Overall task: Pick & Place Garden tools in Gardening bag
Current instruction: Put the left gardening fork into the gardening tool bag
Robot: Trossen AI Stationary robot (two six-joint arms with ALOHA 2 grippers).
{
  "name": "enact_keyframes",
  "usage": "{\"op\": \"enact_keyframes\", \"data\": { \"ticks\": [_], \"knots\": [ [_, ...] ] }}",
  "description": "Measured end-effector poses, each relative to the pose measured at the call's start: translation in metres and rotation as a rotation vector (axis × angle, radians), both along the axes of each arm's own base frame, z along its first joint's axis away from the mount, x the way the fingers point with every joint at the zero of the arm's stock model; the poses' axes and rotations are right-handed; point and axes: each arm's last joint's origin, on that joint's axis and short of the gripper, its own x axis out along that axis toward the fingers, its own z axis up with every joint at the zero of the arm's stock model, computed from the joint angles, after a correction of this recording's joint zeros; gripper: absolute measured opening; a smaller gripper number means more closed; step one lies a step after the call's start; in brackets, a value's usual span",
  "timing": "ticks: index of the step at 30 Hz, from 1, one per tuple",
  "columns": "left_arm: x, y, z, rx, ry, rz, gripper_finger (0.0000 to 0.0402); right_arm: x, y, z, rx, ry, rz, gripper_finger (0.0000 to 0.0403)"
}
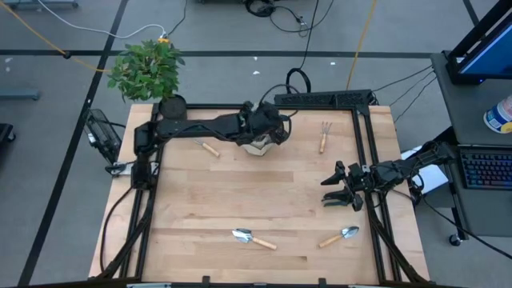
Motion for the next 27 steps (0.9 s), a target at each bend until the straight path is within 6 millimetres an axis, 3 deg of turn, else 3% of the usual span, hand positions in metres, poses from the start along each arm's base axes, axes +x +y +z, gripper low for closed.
{"op": "enact_keyframes", "data": {
  "ticks": [5, 11, 15, 20, 23, 27],
  "knots": [
    [-0.017, -0.017, 0.037, 0.030, -0.061, -0.044, 0.0131, 0.000, 0.000, 0.000, 0.000, 0.000, 0.000, 0.0215],
    [-0.055, -0.043, 0.058, -0.126, -0.065, 0.045, 0.0131, 0.000, 0.000, 0.000, 0.000, 0.000, 0.000, 0.0215],
    [-0.086, -0.056, 0.054, -0.286, 0.025, 0.198, 0.0131, 0.000, 0.000, 0.000, 0.000, 0.001, 0.000, 0.0215],
    [-0.117, -0.070, 0.044, -0.411, 0.256, 0.345, 0.0131, 0.000, 0.000, 0.000, -0.004, -0.001, 0.000, 0.0215],
    [-0.124, -0.082, 0.042, -0.393, 0.373, 0.324, 0.0131, 0.000, 0.000, 0.000, -0.004, 0.000, 0.000, 0.0215],
    [-0.121, -0.097, 0.041, -0.330, 0.466, 0.142, 0.0131, 0.000, 0.000, 0.000, -0.004, -0.001, 0.000, 0.0215]
  ]
}}
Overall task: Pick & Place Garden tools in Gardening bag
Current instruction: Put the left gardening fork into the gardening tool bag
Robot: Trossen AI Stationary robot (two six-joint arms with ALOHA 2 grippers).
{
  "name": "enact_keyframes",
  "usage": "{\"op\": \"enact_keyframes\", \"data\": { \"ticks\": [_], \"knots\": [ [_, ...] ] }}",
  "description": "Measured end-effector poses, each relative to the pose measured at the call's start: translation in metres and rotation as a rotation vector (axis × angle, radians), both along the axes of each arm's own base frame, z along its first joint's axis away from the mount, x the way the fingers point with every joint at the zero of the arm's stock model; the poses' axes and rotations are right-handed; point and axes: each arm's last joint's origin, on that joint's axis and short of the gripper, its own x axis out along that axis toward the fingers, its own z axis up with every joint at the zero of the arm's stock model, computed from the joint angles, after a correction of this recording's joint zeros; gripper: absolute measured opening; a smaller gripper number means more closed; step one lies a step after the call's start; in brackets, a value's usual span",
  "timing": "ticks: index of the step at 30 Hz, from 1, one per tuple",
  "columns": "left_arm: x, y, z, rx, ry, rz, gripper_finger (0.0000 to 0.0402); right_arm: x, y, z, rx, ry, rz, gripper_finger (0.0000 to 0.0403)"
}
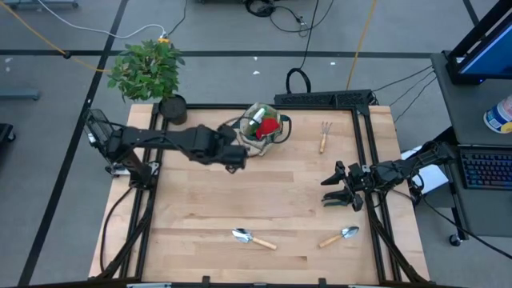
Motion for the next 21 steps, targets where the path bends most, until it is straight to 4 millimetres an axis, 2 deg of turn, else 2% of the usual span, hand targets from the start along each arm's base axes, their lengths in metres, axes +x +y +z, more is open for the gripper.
{"op": "enact_keyframes", "data": {
  "ticks": [3, 6, 9, 15, 18, 21],
  "knots": [
    [0.000, -0.011, -0.002, 0.014, 0.078, -0.159, 0.0131, 0.000, 0.000, 0.000, 0.000, 0.000, 0.000, 0.0215],
    [-0.001, -0.018, -0.015, 0.022, 0.157, -0.258, 0.0131, 0.000, 0.000, 0.000, -0.001, 0.001, 0.000, 0.0215],
    [-0.006, -0.021, -0.035, 0.025, 0.281, -0.331, 0.0131, 0.000, 0.000, 0.000, -0.004, 0.000, 0.000, 0.0215],
    [-0.022, -0.019, -0.091, -0.055, 0.498, -0.393, 0.0131, 0.000, 0.000, 0.000, -0.004, 0.000, 0.000, 0.0215],
    [-0.031, -0.013, -0.108, -0.089, 0.580, -0.399, 0.0131, 0.000, 0.000, 0.000, -0.004, 0.000, 0.000, 0.0215],
    [-0.033, -0.009, -0.117, -0.104, 0.569, -0.436, 0.0131, 0.000, 0.000, 0.000, -0.004, 0.000, 0.000, 0.0215]
  ]
}}
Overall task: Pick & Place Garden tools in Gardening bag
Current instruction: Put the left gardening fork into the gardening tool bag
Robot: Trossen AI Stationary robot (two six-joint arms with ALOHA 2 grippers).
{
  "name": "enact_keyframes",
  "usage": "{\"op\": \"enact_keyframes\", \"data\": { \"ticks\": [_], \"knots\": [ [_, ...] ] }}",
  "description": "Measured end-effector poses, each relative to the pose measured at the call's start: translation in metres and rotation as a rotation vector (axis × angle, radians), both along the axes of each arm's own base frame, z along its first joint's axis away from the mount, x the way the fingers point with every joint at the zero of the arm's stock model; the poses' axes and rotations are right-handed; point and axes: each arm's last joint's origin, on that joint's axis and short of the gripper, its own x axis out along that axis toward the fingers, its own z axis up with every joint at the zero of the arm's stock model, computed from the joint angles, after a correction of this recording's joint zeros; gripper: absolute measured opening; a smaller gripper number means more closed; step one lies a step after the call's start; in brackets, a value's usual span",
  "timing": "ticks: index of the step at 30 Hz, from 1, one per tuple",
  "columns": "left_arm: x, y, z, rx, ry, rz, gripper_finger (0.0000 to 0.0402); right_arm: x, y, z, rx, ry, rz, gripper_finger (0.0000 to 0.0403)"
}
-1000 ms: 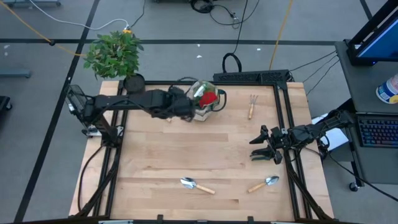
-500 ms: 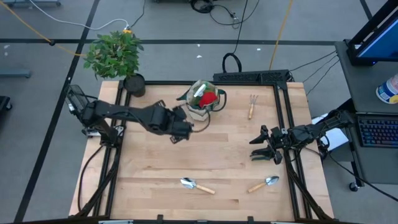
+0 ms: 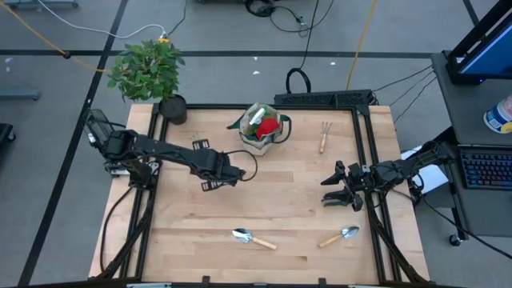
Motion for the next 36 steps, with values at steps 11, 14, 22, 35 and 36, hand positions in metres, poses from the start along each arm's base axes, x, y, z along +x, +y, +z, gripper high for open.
{"op": "enact_keyframes", "data": {
  "ticks": [11, 14, 22, 35, 36],
  "knots": [
    [-0.033, 0.024, -0.013, -0.113, -0.167, -0.210, 0.0131, 0.000, 0.000, 0.000, -0.161, -0.035, -0.006, 0.0215],
    [-0.041, 0.037, -0.018, -0.105, -0.216, -0.220, 0.0131, 0.000, 0.000, 0.000, -0.161, -0.036, -0.006, 0.0215],
    [-0.042, 0.064, -0.030, -0.159, -0.285, -0.340, 0.0131, 0.000, 0.000, 0.000, -0.160, -0.035, -0.006, 0.0215],
    [-0.042, 0.104, -0.037, -0.185, -0.354, -0.501, 0.0131, 0.000, 0.000, 0.000, -0.157, -0.035, -0.006, 0.0215],
    [-0.043, 0.106, -0.039, -0.198, -0.360, -0.505, 0.0131, 0.000, 0.000, 0.000, -0.158, -0.035, -0.005, 0.0215]
  ]
}}
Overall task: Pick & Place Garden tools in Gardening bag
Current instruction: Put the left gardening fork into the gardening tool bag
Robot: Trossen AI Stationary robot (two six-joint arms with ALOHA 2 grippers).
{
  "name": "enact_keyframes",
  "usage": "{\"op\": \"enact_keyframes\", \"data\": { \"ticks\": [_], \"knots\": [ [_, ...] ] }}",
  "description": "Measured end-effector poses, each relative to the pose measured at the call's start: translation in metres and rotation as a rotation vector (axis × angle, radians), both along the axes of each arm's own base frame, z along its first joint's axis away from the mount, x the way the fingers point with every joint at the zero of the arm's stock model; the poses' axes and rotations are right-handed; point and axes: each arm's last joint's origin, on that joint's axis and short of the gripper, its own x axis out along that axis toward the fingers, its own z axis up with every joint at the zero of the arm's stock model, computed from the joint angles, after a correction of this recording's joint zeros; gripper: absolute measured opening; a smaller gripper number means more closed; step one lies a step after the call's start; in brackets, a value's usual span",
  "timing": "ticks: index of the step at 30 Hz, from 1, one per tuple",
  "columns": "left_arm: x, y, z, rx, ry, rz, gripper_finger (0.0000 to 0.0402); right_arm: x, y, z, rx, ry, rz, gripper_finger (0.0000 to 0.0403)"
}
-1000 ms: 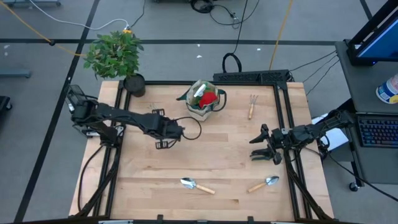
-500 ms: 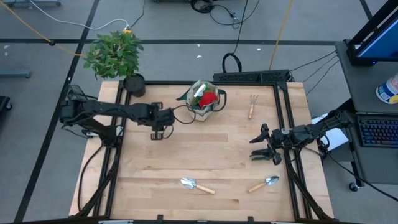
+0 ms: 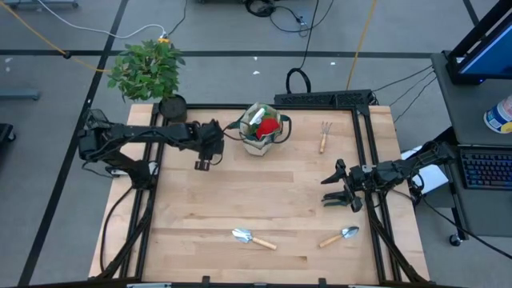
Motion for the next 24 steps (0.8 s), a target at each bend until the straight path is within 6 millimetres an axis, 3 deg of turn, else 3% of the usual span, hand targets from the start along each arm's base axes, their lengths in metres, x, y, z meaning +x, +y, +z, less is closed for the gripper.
{"op": "enact_keyframes", "data": {
  "ticks": [24],
  "knots": [
    [-0.003, 0.018, -0.014, -0.029, -0.027, -0.088, 0.0131, 0.000, 0.000, 0.000, 0.000, 0.000, 0.000, 0.0215]
  ]
}}
